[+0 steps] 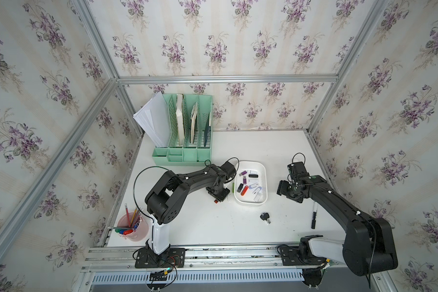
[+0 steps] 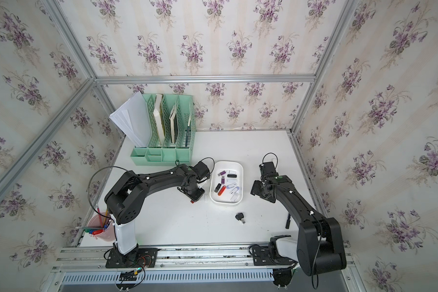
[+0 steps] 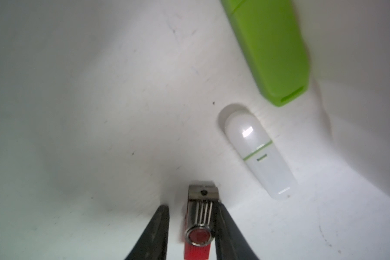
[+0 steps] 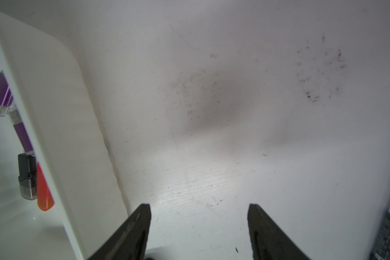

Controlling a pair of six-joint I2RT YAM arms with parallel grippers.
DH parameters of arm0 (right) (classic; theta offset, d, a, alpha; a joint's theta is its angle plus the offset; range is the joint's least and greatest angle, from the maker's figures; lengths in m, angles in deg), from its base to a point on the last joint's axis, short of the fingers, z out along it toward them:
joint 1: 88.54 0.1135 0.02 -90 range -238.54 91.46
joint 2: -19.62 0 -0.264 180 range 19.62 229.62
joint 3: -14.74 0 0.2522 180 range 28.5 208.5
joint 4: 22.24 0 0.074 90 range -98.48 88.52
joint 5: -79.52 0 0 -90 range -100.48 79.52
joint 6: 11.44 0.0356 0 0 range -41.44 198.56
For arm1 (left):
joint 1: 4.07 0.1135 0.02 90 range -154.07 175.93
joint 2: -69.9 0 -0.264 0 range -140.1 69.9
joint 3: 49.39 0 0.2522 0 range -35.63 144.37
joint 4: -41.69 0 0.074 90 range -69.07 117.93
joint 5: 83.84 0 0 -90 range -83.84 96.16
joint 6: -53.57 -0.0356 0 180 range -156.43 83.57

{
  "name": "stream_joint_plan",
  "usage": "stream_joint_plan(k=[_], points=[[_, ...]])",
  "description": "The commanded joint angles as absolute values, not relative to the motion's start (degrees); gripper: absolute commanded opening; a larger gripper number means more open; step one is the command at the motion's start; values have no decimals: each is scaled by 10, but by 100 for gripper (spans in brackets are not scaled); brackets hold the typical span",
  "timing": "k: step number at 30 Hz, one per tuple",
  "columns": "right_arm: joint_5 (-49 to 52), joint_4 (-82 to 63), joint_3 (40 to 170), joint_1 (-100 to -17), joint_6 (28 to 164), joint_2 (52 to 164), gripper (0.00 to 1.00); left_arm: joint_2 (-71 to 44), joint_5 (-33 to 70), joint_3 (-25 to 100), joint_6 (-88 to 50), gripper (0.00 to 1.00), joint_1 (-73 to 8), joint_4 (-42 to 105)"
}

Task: Put the usb flash drive into the storage box
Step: Pick up the USB flash from the center of the board, then place the USB flash in the storage box.

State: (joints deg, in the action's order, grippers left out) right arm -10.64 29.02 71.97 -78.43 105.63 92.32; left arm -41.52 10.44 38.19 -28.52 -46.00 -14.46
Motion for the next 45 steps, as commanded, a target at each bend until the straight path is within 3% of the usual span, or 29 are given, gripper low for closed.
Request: stream_joint_plan(k=[1,9,18,29,40,45], points=[[-102,289,719,-784,1055,923,73,-424,127,378,-271,34,-461,-164],[-90,284,719,-782,1052,931,73,-423,128,372,-262,25,-460,-167],[-81,279,717,-739,1056,961,73,-392,114,400,-258,24,-460,-211],[-91,288,721,-736,1064,981,73,-345,89,598,-258,24,-463,-349],[-117,304,752,-743,1071,993,75,-513,118,866,-247,24,-503,-413],[-113,289,749,-769,1080,968,75,-597,99,934,-239,25,-512,-421]])
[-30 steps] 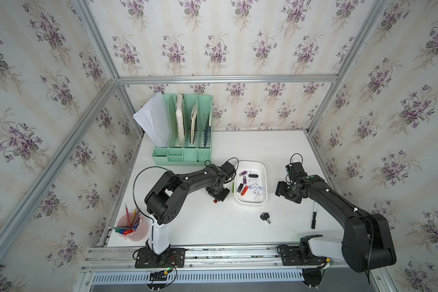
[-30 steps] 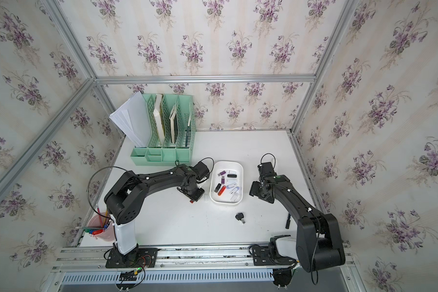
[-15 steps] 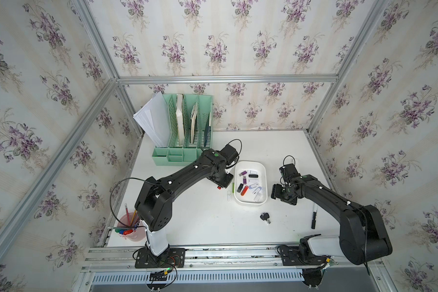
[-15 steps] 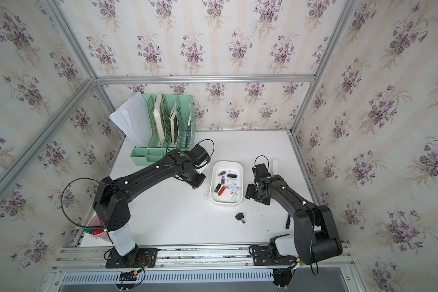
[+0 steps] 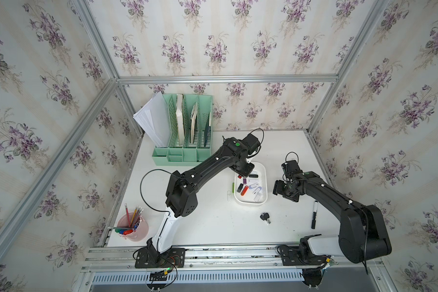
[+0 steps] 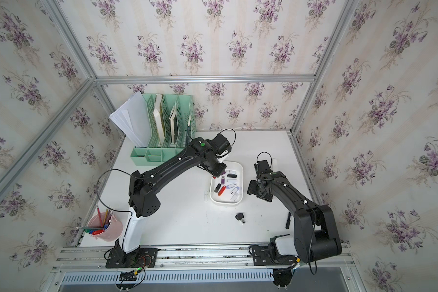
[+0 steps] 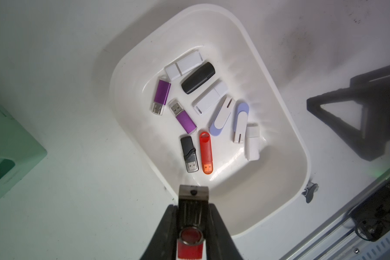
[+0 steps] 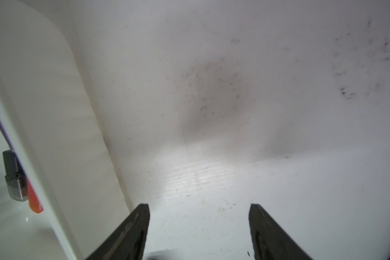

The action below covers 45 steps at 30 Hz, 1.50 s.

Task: Put the usb flash drive into the storage box
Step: Place the USB flash in the storage box.

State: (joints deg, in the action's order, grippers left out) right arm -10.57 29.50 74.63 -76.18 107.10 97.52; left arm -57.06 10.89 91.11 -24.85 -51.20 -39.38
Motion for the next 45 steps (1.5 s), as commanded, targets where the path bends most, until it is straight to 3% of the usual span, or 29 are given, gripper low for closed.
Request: stream_joint_plan(k=[1,12,41,43,45], points=[[-112,289,751,-772,1078,966,75,-611,97,940,-240,25,-512,-420],[-100,286,749,-781,1070,967,75,-702,39,992,-195,26,-514,-392],[-81,272,729,-786,1057,969,75,-764,-67,1003,-176,28,-537,-420],[-82,274,729,-787,1056,969,75,-765,-67,1002,-177,30,-537,-421],[-82,274,729,-786,1056,968,75,-764,-68,1003,-178,40,-537,-420]])
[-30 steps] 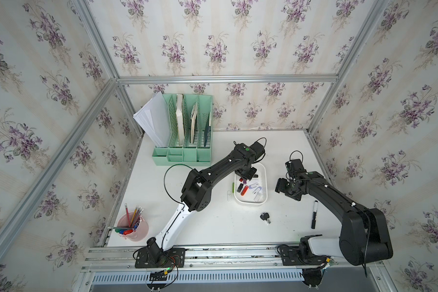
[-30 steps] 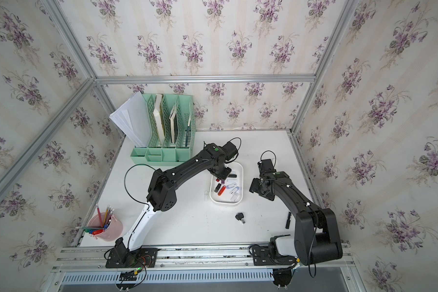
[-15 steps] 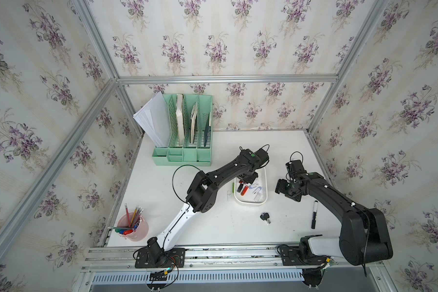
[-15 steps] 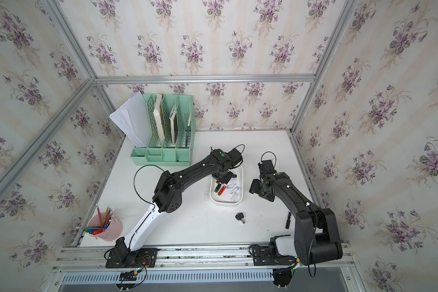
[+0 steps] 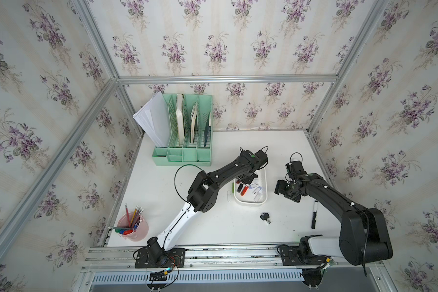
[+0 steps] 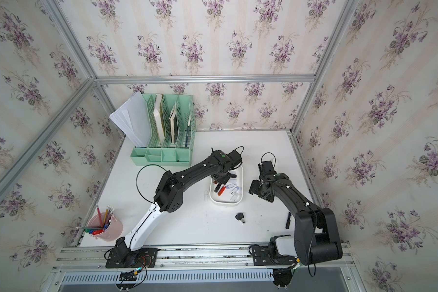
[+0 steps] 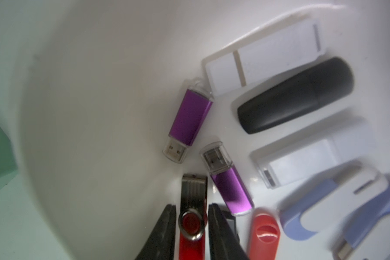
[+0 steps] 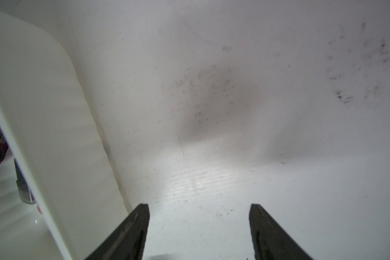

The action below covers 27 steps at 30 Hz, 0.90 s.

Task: Put the usb flash drive into the storage box
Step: Place the USB flash in the storage box, then adjust the storage box at the center of the board.

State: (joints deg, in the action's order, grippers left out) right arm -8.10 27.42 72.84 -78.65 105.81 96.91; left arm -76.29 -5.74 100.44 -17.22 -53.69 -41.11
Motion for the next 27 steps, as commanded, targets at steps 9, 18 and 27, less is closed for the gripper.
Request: stream_joint_plan(k=[9,18,27], points=[[-70,269,726,-786,1047,939,75,-727,-61,1011,-173,48,-539,-426],[-13,305,774,-723,1035,885,76,-592,-6,954,-152,54,-474,-397],[60,261,794,-608,1109,896,87,-669,56,1006,-187,54,-429,-364]])
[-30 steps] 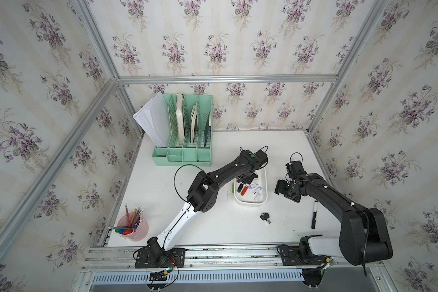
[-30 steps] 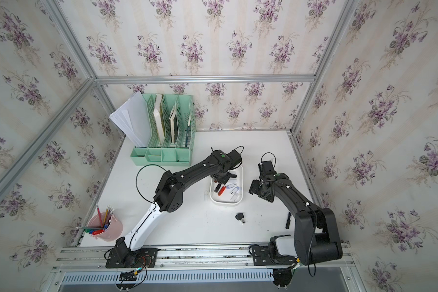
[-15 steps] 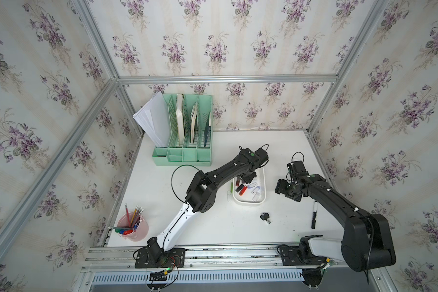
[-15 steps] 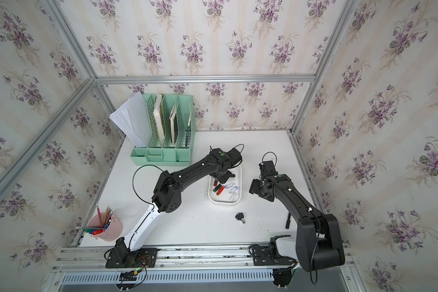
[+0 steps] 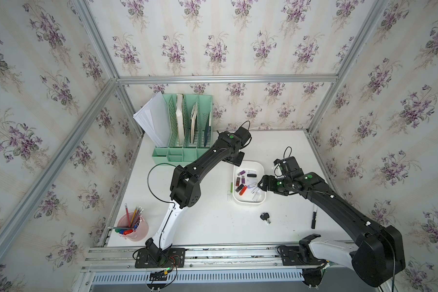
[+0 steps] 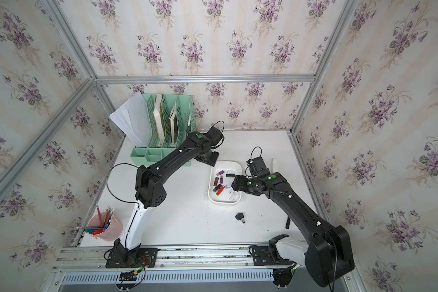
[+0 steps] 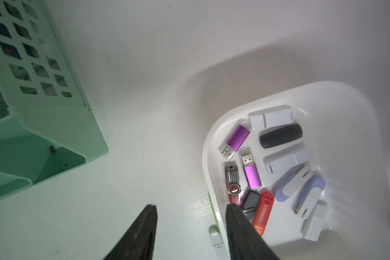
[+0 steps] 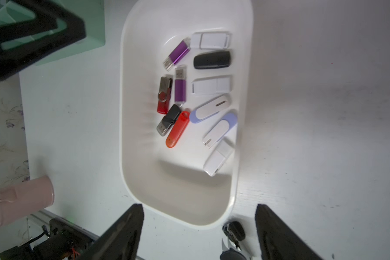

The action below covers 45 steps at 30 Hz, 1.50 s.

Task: Put the usb flash drive into the storage box
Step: Adjust the storage box at the center of the board.

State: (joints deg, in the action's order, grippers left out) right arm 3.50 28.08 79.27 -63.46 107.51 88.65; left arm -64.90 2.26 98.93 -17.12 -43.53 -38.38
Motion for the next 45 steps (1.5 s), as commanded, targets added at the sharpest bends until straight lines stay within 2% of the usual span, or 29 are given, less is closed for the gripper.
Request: stream_joint_plan(k=[1,5,11,18,24,34,45], points=[[64,257,794,-598,1114,904,88,-677,61,1013,-187,55,-427,-360],[67,223,786,-548,1137,931,93,-702,70,1031,-192,54,-422,-343],[87,180,777,-535,1145,961,100,-728,81,1035,-195,54,-413,-328],[3,303,851,-485,1130,980,100,-741,94,1034,-197,54,-410,-332],[45,264,814,-459,1133,979,100,-747,95,1030,-198,55,-410,-332],[-106,309,850,-395,1053,1029,100,-752,95,1028,-204,54,-410,-334],[-163,312,852,-387,1001,1064,100,-757,97,1024,-207,54,-405,-346]])
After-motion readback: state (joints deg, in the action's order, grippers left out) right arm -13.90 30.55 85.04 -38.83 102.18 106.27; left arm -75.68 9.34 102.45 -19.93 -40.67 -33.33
